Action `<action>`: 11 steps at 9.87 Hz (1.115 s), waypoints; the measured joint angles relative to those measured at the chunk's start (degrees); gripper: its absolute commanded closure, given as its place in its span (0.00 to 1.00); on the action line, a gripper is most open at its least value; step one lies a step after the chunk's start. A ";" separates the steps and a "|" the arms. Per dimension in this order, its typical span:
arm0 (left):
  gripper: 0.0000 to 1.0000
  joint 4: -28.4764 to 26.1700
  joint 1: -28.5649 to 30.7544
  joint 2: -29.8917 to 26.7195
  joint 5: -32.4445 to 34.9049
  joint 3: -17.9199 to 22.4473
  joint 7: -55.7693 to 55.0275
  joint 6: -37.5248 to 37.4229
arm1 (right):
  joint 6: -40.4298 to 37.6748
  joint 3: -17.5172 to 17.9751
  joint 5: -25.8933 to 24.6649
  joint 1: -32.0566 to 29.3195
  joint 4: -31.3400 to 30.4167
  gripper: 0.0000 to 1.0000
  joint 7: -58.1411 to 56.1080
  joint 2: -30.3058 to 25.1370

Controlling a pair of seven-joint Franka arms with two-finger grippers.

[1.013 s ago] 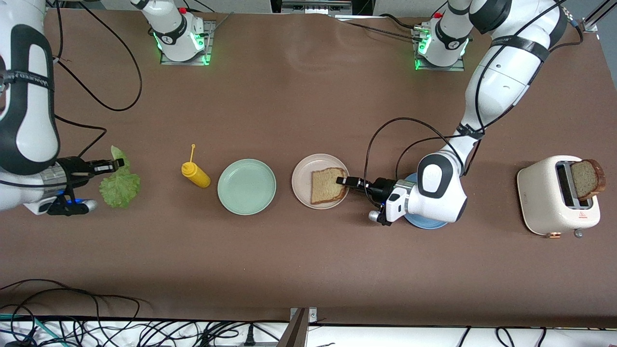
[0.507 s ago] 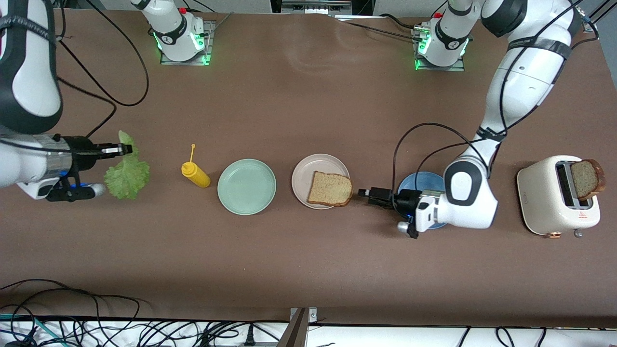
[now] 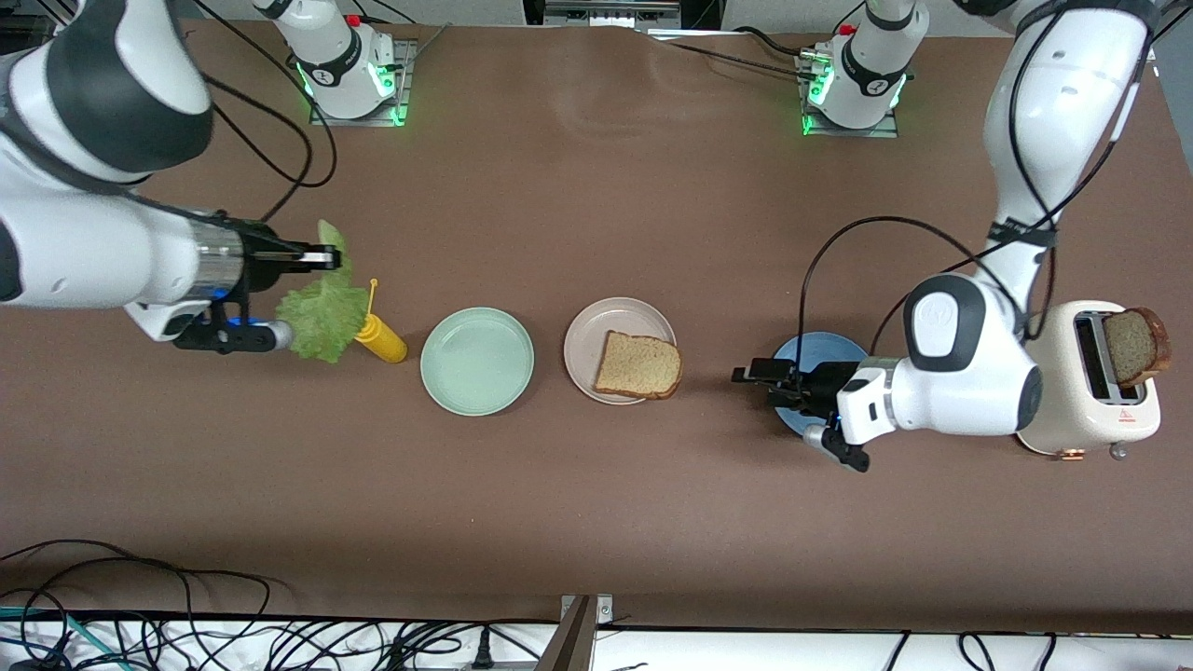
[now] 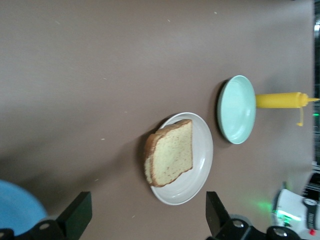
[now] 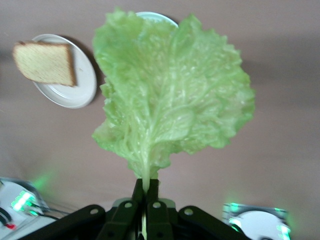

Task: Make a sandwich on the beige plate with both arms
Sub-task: 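Lift the lettuce with the right gripper while the left gripper withdraws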

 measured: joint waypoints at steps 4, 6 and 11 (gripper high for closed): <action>0.00 0.05 0.06 -10.26 19.35 0.42 -8.43 -6.50 | 15.72 0.78 -0.32 10.87 -0.95 1.00 12.49 4.67; 0.00 -0.09 0.06 -13.48 24.10 1.24 -9.31 -9.14 | 22.86 0.75 -2.42 15.33 -1.25 1.00 17.63 8.40; 0.00 -0.08 0.45 -16.17 31.09 2.08 -9.69 -11.16 | 42.99 0.71 -6.51 24.22 -2.20 1.00 27.28 18.03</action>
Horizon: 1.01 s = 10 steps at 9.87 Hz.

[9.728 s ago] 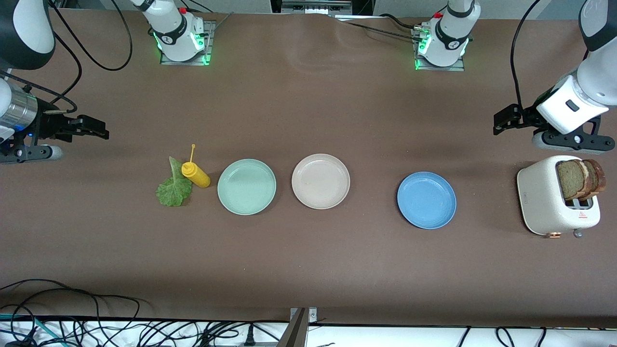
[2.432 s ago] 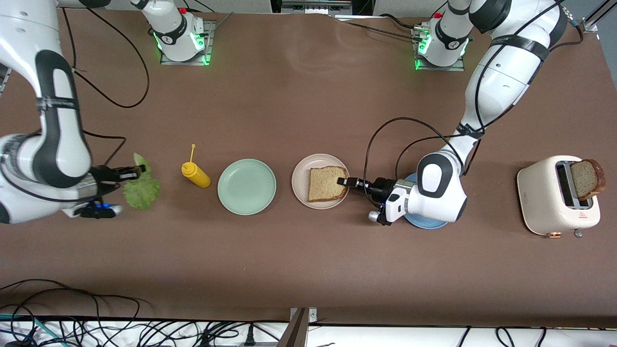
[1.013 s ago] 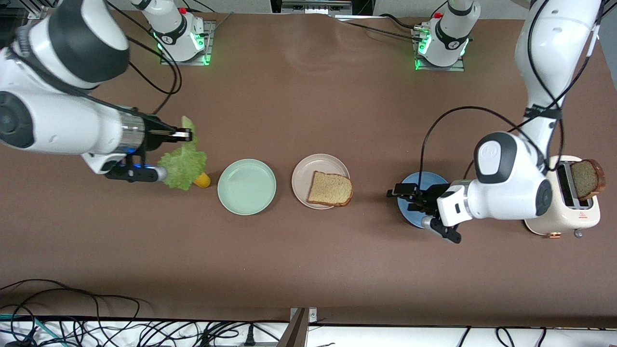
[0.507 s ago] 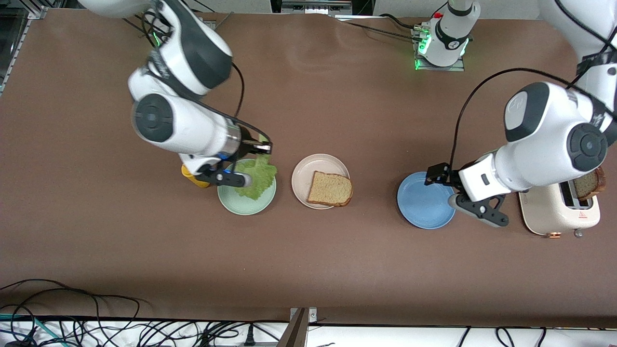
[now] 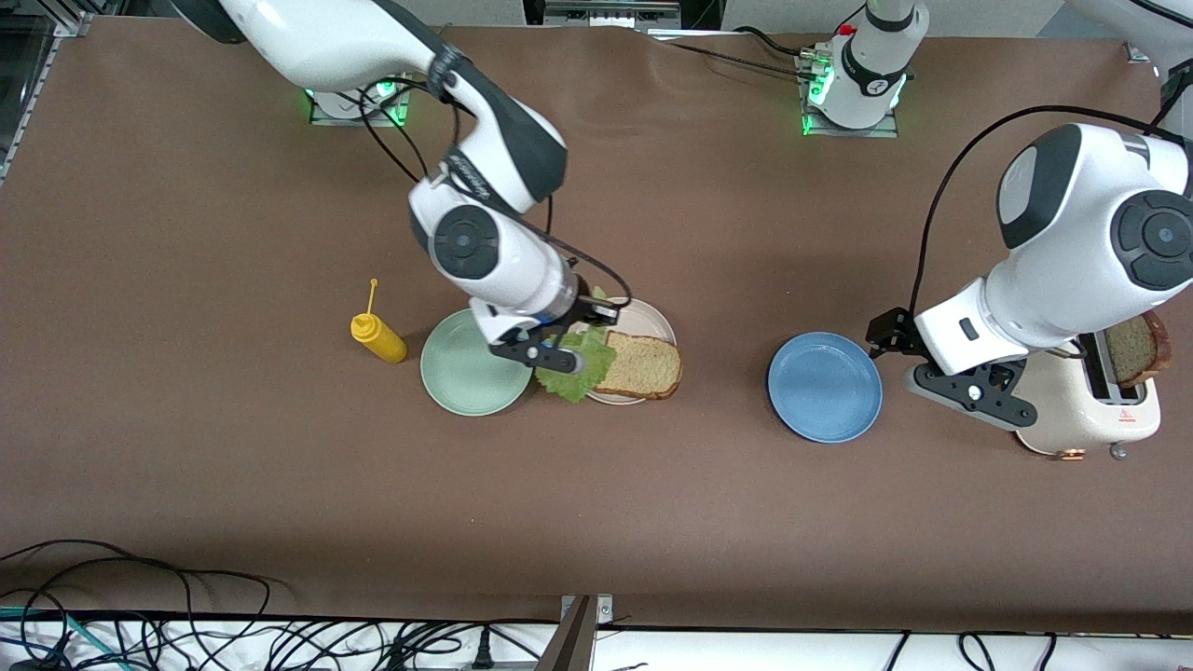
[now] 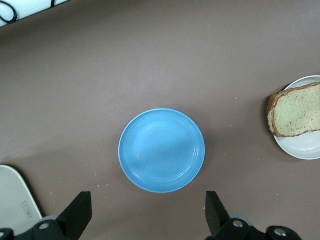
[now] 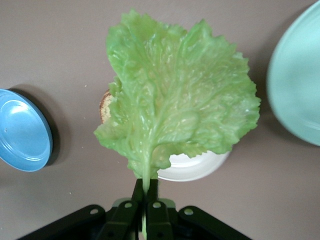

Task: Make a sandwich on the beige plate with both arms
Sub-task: 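Lift the lettuce with the right gripper while the left gripper withdraws, then lower the lettuce onto the bread and open the right gripper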

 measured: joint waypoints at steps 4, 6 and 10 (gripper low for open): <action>0.00 -0.02 2.93 -3.34 0.00 0.01 -0.04 -4.92 | 12.78 -2.65 -0.21 5.52 -0.07 1.00 3.16 5.94; 0.00 -0.03 2.78 -3.75 0.00 -0.20 -0.94 -5.26 | 15.82 -3.39 -0.21 7.10 -0.06 1.00 4.94 7.47; 0.00 -0.03 2.79 -3.75 0.00 -0.21 -1.11 -5.33 | 19.99 -3.48 -0.21 7.78 -0.06 1.00 6.10 9.31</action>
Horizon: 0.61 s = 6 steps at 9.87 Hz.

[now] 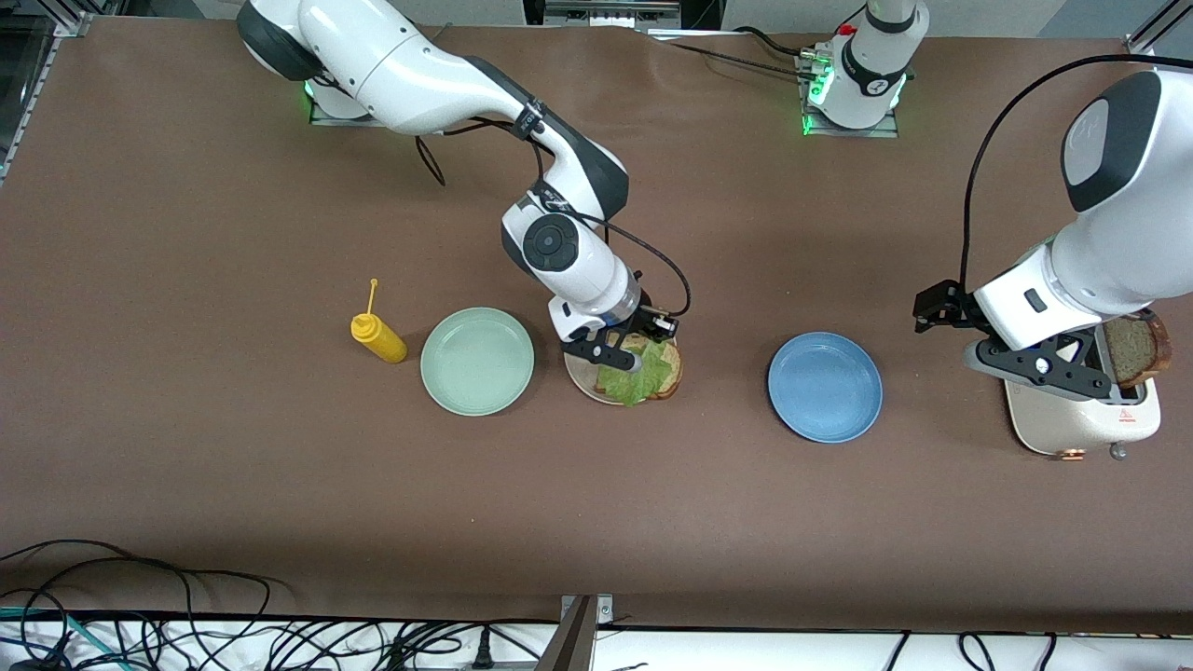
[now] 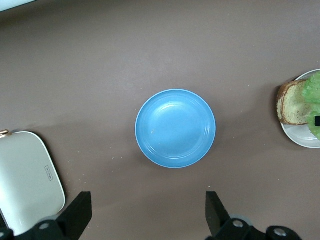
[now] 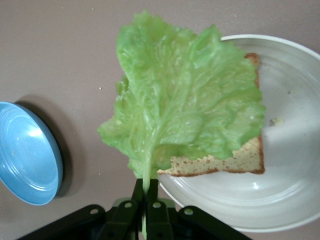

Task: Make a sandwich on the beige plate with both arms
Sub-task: 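Lower the lettuce onto the bread and open the right gripper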

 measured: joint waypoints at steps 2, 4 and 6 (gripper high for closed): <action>0.00 0.00 0.00 0.00 0.00 0.00 -0.01 -0.02 | 3.60 -0.50 0.00 0.03 0.00 0.74 0.01 1.45; 0.00 0.00 0.00 0.00 0.00 0.00 -0.01 -0.04 | 5.01 -0.92 0.00 0.02 0.01 0.00 0.01 2.28; 0.00 0.00 0.00 0.00 0.00 0.00 -0.01 -0.10 | 4.48 -0.91 0.00 0.14 0.35 0.00 0.07 2.21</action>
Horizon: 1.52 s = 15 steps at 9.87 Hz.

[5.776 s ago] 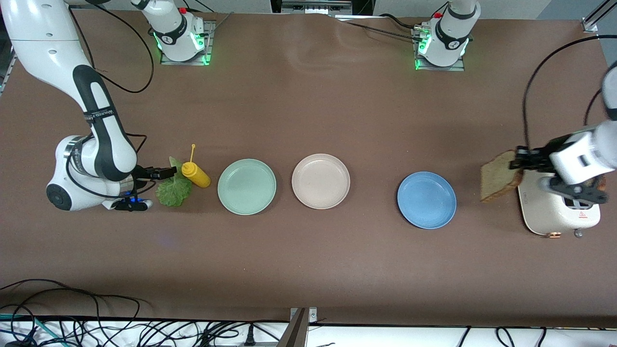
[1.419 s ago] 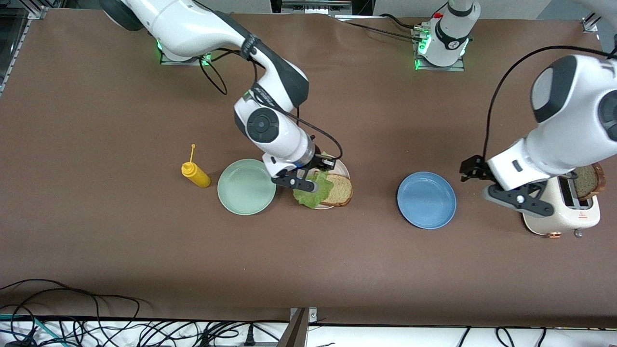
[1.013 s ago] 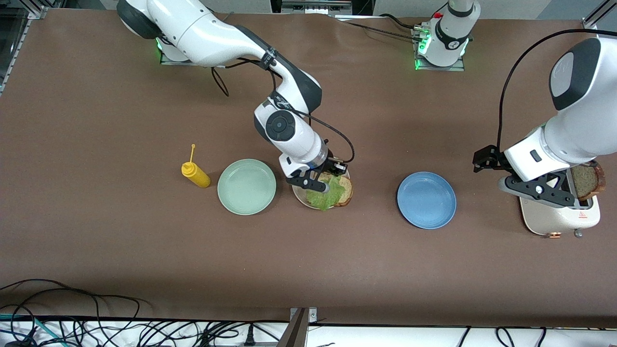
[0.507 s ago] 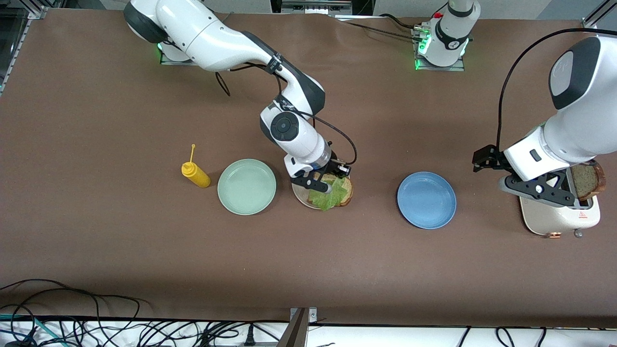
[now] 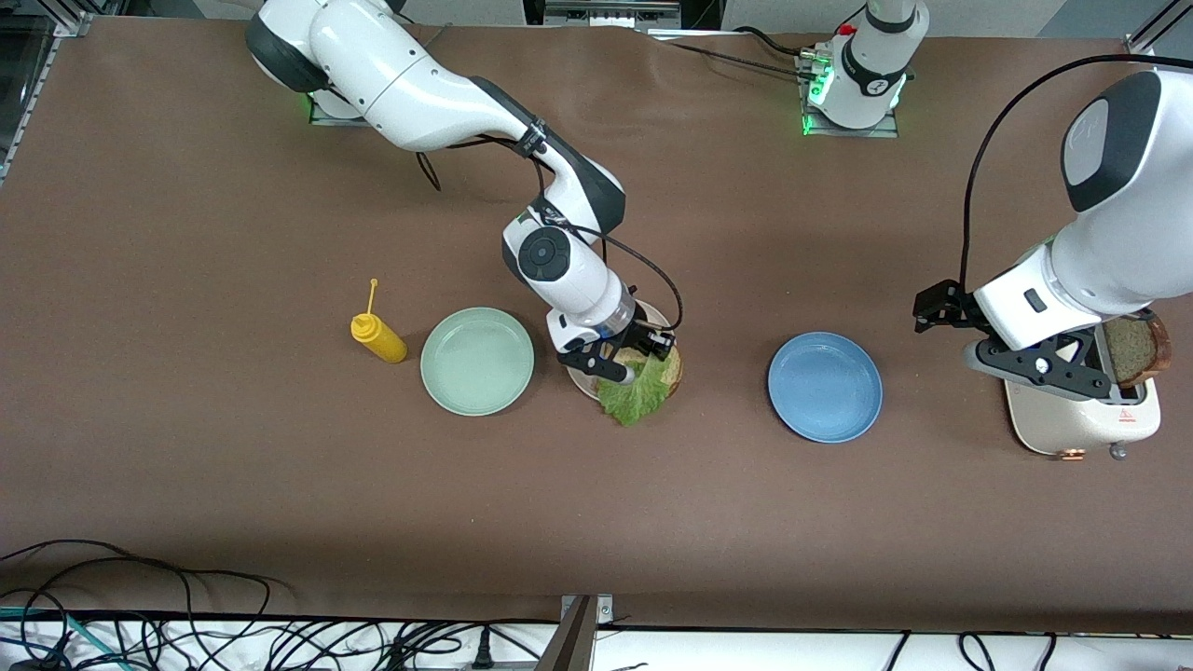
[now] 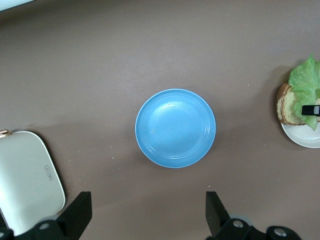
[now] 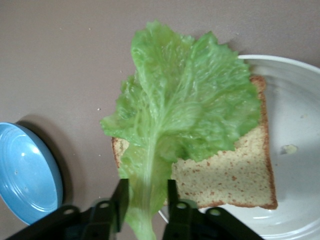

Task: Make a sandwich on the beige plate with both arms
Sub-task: 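Lower the lettuce onto the bread and open the right gripper, then move the right gripper away from the plate toward the mustard bottle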

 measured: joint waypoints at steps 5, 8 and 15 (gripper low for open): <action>0.00 0.00 0.00 0.00 0.00 -0.01 -0.05 -0.80 | -19.37 -2.67 -0.05 -3.23 2.02 0.00 0.52 -9.12; 0.00 -0.01 0.05 0.00 0.00 0.02 -0.09 -0.99 | -35.63 -2.83 -0.06 -9.34 2.14 0.00 -6.35 -17.01; 0.00 -0.15 0.83 0.02 0.00 0.23 -0.09 -1.08 | -44.48 -5.11 -0.08 -23.74 -13.87 0.00 -45.59 -34.12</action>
